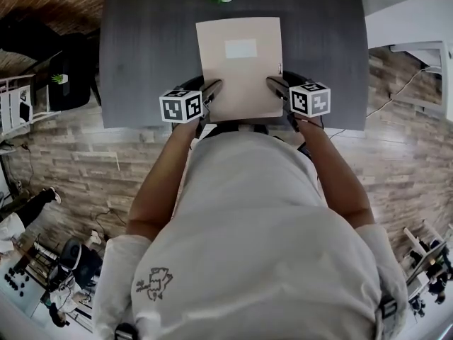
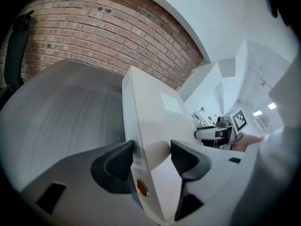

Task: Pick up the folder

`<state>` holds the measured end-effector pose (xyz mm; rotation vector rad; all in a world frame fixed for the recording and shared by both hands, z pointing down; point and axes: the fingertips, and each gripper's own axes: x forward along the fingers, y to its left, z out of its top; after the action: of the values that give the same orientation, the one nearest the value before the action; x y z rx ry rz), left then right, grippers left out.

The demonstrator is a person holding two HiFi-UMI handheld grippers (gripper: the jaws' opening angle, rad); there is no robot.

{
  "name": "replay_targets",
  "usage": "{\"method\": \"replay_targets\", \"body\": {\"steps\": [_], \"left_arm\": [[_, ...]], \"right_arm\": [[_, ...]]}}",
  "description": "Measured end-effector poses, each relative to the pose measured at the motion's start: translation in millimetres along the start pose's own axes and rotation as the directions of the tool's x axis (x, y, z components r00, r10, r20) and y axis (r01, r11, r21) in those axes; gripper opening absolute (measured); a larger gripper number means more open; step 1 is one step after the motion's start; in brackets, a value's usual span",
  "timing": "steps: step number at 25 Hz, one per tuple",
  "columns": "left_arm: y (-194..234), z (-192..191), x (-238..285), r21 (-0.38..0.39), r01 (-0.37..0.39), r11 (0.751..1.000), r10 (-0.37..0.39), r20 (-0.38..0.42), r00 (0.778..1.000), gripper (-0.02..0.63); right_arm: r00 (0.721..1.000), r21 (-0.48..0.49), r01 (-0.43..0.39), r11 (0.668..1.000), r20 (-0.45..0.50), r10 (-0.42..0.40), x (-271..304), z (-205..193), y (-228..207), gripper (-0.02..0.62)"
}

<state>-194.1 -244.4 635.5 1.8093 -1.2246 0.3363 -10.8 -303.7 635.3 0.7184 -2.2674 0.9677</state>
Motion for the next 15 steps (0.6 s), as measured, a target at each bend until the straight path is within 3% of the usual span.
{"method": "replay_targets", "body": {"steps": [15], "left_arm": [[-80, -25, -46, 0.015, -0.091, 0.996, 0.088, 0.156, 0.984, 0.262]], "right_arm": [[0.992, -0.158, -0.083, 0.984, 0.076, 0.096, -75, -6, 16, 0.244]]}}
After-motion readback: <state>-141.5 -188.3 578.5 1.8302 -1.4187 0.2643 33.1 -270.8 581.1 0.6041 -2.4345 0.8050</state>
